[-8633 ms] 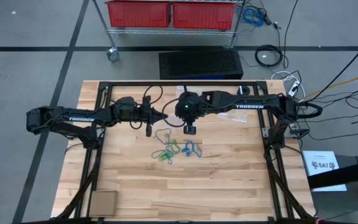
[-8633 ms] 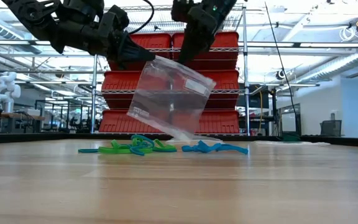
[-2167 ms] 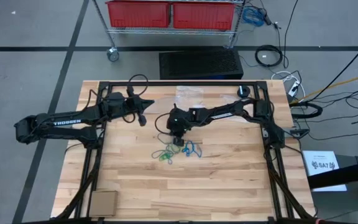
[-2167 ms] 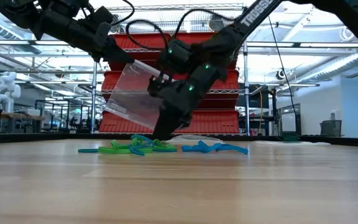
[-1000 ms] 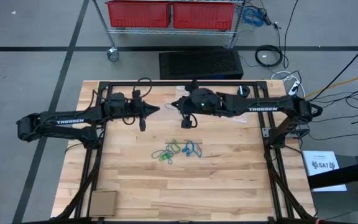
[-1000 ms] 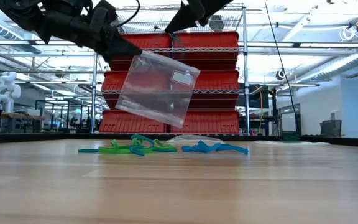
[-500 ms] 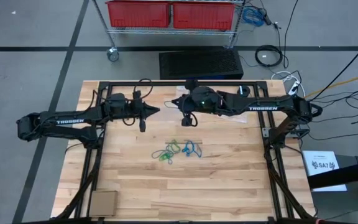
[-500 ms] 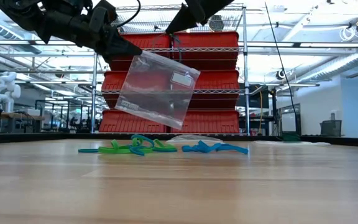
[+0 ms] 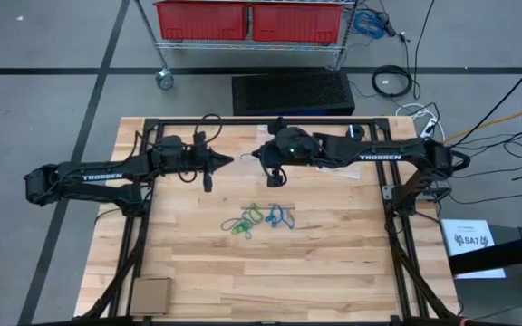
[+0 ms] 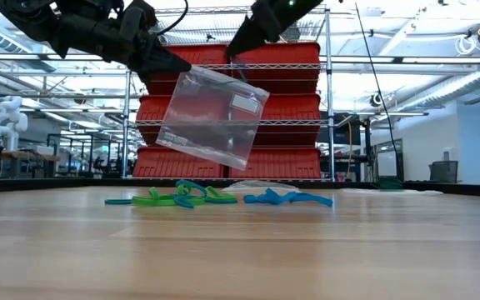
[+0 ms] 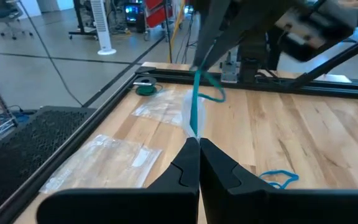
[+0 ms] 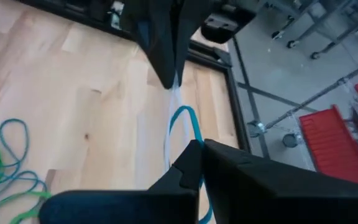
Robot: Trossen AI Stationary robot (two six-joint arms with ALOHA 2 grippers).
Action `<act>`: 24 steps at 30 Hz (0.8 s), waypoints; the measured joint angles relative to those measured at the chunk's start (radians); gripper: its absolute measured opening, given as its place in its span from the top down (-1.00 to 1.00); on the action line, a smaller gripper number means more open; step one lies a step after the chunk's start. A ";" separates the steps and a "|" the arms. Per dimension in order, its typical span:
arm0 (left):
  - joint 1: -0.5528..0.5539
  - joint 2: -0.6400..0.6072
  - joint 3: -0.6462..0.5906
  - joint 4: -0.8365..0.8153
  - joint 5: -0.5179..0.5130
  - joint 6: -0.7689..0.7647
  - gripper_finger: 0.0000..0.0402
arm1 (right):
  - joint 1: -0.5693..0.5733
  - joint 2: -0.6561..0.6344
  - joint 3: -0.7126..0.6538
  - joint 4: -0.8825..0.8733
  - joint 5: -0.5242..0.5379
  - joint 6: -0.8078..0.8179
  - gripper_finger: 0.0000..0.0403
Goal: Sort rubber bands
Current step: Put the dark blue rubber band into the left zip lock bag
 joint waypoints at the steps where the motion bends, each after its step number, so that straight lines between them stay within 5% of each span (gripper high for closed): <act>1: 0.000 0.000 0.000 0.003 0.004 -0.007 1.00 | -0.003 0.005 0.000 0.000 -0.016 0.000 1.00; 17: -0.014 0.000 0.000 0.020 0.027 -0.012 1.00 | -0.040 0.040 0.000 -0.044 -0.179 0.051 0.99; 24: -0.040 0.000 0.000 0.025 0.027 -0.012 1.00 | -0.040 0.056 0.000 -0.043 -0.181 0.050 0.80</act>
